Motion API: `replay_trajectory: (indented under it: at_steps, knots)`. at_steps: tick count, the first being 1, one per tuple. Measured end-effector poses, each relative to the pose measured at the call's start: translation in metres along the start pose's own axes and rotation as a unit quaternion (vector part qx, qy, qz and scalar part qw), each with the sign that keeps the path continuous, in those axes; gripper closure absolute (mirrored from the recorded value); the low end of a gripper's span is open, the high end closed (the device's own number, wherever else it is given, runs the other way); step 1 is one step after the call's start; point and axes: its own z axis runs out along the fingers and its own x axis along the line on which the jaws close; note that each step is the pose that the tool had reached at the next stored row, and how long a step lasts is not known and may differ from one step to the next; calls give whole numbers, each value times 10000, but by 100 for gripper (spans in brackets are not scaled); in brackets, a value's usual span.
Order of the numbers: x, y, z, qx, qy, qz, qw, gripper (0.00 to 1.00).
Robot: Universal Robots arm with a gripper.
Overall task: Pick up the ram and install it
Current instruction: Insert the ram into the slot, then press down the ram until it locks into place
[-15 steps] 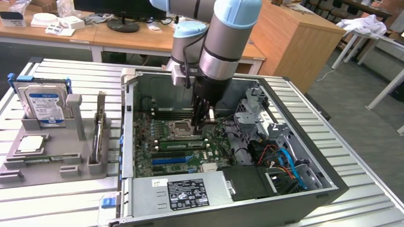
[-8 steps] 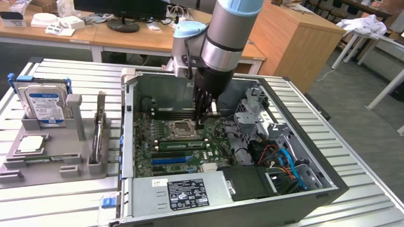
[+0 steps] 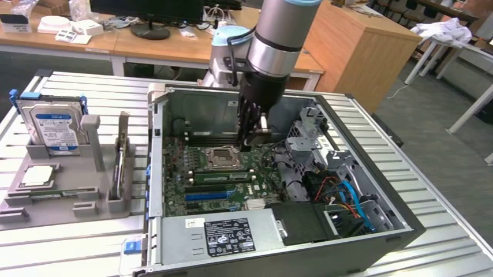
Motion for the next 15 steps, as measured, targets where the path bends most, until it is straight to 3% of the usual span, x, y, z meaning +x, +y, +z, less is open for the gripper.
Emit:
replay_trajectory:
  at_steps: [15]
  knots:
    - [0,1,-27,0,0,0,10000,63]
